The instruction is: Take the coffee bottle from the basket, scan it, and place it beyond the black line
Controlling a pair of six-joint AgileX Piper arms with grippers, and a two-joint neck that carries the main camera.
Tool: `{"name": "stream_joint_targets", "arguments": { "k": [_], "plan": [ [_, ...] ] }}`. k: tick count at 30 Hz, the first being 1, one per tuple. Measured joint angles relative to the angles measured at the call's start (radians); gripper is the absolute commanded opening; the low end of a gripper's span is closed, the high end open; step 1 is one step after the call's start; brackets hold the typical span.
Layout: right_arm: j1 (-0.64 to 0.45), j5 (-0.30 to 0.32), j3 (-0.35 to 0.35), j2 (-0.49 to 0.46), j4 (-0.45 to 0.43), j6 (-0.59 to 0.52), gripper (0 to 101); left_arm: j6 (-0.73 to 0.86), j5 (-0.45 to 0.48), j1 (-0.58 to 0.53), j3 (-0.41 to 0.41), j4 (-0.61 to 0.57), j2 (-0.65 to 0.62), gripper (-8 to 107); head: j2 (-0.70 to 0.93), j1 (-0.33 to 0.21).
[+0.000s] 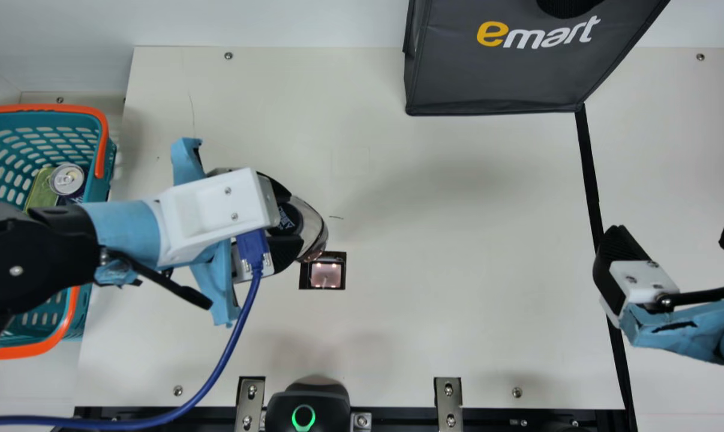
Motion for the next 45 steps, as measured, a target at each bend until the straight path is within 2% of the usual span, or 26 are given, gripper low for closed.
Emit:
{"name": "stream_joint_targets", "arguments": {
  "k": [13, 42, 45],
  "plan": [
    [0.000, 0.001, 0.000, 0.000, 0.000, 0.000, 91, 0.057, 0.016, -0.034, 0.044, 0.002, 0.007, 10, 0.000, 0.000],
    [0.000, 0.001, 0.000, 0.000, 0.000, 0.000, 91, 0.161, -0.076, -0.035, 0.112, -0.110, 0.104, 10, 0.000, 0.000],
    [0.000, 0.001, 0.000, 0.000, 0.000, 0.000, 91, 0.174, -0.084, -0.027, 0.119, -0.124, 0.108, 20, 0.000, 0.000]
  ]
}}
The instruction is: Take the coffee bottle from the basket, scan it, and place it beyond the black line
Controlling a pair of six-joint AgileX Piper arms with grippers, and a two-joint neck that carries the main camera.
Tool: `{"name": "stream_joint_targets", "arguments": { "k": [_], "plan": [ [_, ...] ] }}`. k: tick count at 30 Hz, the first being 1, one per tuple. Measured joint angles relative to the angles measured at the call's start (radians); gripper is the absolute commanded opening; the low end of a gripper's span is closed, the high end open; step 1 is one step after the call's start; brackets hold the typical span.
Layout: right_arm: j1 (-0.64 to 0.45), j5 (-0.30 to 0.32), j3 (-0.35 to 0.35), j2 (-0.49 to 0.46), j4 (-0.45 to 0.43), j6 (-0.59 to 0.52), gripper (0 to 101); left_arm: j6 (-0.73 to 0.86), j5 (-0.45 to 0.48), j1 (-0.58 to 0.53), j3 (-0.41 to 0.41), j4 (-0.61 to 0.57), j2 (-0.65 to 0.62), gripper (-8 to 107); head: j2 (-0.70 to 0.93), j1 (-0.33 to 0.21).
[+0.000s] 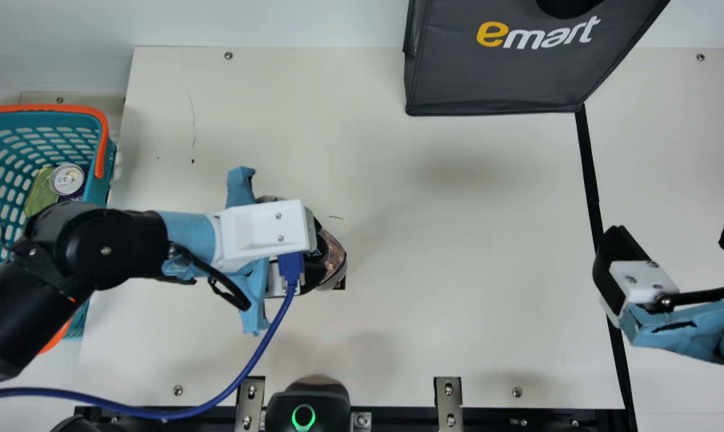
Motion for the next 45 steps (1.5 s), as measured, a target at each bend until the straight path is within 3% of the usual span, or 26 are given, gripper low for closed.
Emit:
{"name": "stream_joint_targets", "arguments": {
  "k": [21, 33, 45],
  "plan": [
    [0.000, -0.001, 0.000, 0.000, 0.000, 0.000, 91, 0.037, -0.027, 0.038, 0.032, -0.038, 0.011, 90, 0.000, 0.000],
    [0.000, -0.001, 0.000, 0.000, 0.000, 0.000, 91, 0.013, -0.017, 0.049, 0.028, -0.033, -0.006, 90, 0.000, 0.000],
    [0.000, -0.001, 0.000, 0.000, 0.000, 0.000, 91, -0.136, -0.005, 0.069, 0.004, 0.004, -0.054, 90, 0.000, 0.000]
  ]
}}
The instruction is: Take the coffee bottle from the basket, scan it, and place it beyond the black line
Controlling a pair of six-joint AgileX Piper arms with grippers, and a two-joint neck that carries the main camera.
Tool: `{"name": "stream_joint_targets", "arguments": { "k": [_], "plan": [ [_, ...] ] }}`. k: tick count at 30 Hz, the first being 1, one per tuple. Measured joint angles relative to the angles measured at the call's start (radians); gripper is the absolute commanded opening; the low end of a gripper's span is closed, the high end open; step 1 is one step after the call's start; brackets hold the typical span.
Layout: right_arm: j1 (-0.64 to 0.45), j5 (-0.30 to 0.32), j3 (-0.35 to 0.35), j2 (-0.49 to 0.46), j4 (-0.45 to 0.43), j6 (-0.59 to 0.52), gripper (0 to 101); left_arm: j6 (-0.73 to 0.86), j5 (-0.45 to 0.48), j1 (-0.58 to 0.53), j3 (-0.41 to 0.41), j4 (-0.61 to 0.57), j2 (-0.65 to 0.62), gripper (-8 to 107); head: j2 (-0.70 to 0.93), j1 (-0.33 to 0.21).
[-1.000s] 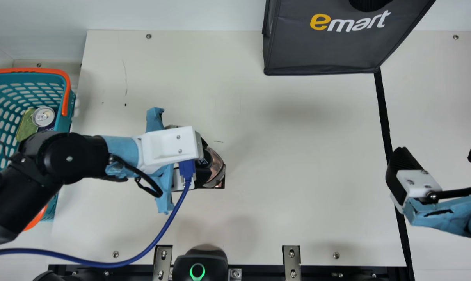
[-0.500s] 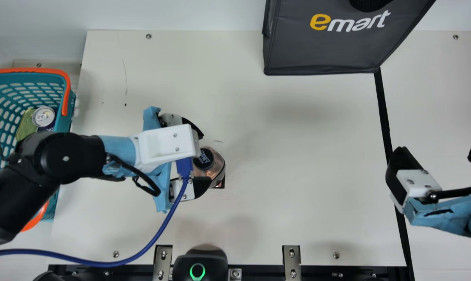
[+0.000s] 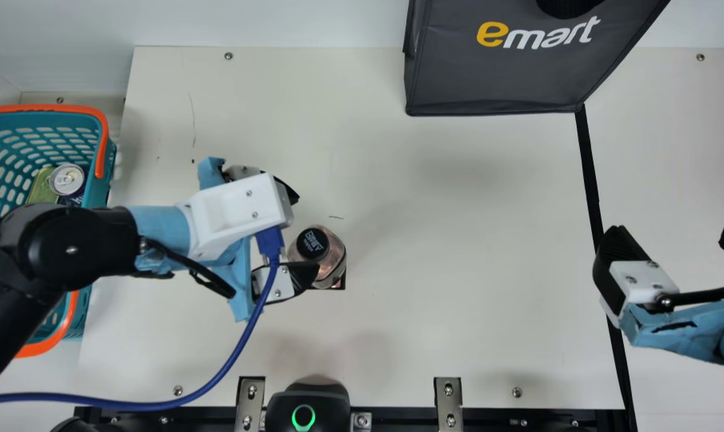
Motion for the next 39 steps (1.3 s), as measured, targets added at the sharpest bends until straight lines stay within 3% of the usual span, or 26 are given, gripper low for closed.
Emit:
{"name": "stream_joint_targets", "arguments": {
  "k": [13, 27, 39],
  "plan": [
    [0.000, 0.000, 0.000, 0.000, 0.001, 0.000, 91, -0.163, -0.024, 0.034, 0.010, 0.076, -0.096, 90, 0.000, 0.000],
    [0.000, 0.000, 0.000, 0.000, 0.001, 0.000, 91, -0.406, -0.126, 0.061, 0.028, 0.259, -0.176, 90, 0.000, 0.000],
    [0.000, 0.000, 0.000, 0.000, 0.001, 0.000, 91, -0.636, -0.117, 0.019, 0.019, 0.413, -0.225, 90, 0.000, 0.000]
  ]
}}
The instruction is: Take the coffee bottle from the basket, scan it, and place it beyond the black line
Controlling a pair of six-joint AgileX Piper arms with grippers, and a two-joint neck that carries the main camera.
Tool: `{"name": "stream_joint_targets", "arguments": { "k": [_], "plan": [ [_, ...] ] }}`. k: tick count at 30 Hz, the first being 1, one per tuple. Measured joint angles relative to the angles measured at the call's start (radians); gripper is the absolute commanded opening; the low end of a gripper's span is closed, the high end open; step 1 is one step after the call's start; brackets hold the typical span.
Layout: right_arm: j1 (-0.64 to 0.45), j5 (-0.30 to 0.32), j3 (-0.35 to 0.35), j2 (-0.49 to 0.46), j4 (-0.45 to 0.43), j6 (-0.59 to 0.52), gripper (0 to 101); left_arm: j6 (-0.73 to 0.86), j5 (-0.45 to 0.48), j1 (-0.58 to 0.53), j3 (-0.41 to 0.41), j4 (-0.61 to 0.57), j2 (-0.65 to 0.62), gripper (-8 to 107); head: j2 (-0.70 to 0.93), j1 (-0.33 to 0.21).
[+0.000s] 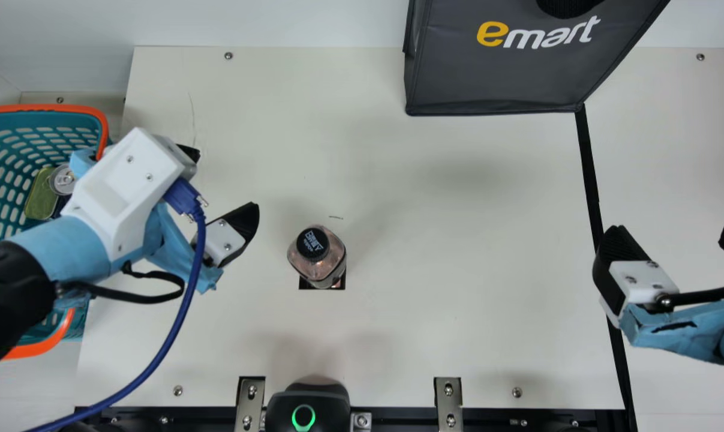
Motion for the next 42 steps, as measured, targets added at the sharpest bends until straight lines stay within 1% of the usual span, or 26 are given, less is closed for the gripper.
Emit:
{"name": "stream_joint_targets", "arguments": {
  "k": [11, 16, 25, 35, 42],
  "plan": [
    [0.000, 0.000, 0.000, 0.000, 0.000, 0.000, 91, -0.261, 0.060, -0.103, -0.036, 0.138, -0.012, 90, 0.000, 0.000],
    [0.000, 0.000, 0.000, 0.000, 0.000, 0.000, 91, -0.391, 0.083, -0.172, -0.056, 0.200, -0.004, 90, 0.000, 0.000],
    [0.000, 0.000, 0.000, 0.000, 0.000, 0.000, 91, -0.580, 0.109, -0.307, -0.082, 0.296, 0.018, 90, 0.000, 0.000],
    [0.000, 0.000, 0.000, 0.000, 0.000, 0.000, 91, -0.733, 0.134, -0.432, -0.092, 0.381, 0.052, 90, 0.000, 0.000],
    [0.000, 0.000, 0.000, 0.000, 0.000, 0.000, 91, -0.815, 0.156, -0.490, -0.096, 0.420, 0.084, 90, 0.000, 0.000]
  ]
}}
